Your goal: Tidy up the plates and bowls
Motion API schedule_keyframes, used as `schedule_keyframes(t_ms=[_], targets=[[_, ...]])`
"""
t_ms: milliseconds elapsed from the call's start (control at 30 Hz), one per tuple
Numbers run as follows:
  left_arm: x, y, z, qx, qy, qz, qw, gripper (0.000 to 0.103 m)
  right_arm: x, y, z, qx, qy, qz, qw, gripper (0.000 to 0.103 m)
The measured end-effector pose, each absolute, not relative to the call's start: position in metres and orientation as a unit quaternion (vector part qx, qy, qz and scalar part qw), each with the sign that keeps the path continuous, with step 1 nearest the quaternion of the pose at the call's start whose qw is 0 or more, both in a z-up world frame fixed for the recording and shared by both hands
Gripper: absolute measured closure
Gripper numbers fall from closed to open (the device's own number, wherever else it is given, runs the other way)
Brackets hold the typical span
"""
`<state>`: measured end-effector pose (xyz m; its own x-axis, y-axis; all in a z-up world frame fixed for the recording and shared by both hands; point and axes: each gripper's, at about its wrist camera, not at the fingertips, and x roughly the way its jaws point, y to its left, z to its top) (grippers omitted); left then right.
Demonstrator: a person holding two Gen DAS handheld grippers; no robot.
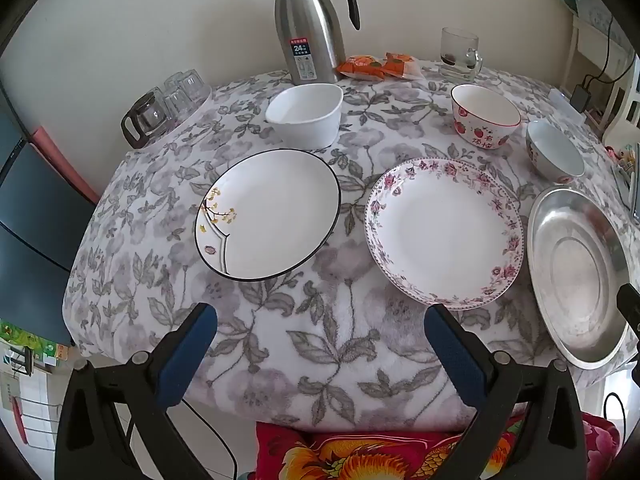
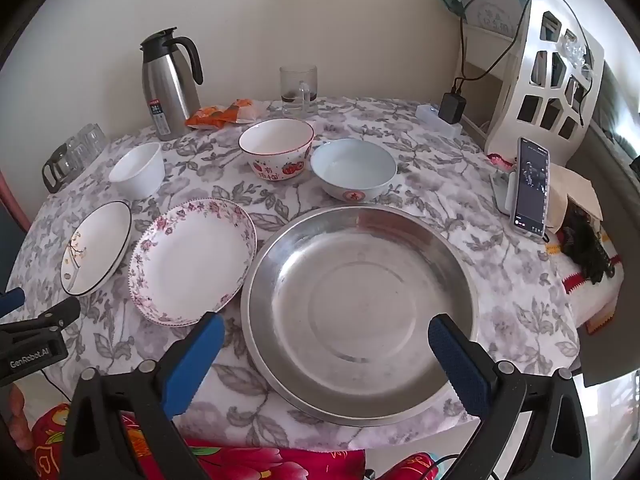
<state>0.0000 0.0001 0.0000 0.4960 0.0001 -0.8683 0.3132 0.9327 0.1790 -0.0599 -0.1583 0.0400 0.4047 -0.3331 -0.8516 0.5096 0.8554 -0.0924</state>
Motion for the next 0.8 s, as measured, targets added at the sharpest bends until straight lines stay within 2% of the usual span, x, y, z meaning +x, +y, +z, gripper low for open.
schedule_keyframes(t_ms=[800], targets=[[-0.0002,0.0009,0.0002,0.159,0.492,-0.092,0.851,0.0,-0.0588,-0.1574,0.0387,0.1,0.48,-0.252,0.834,0.0]])
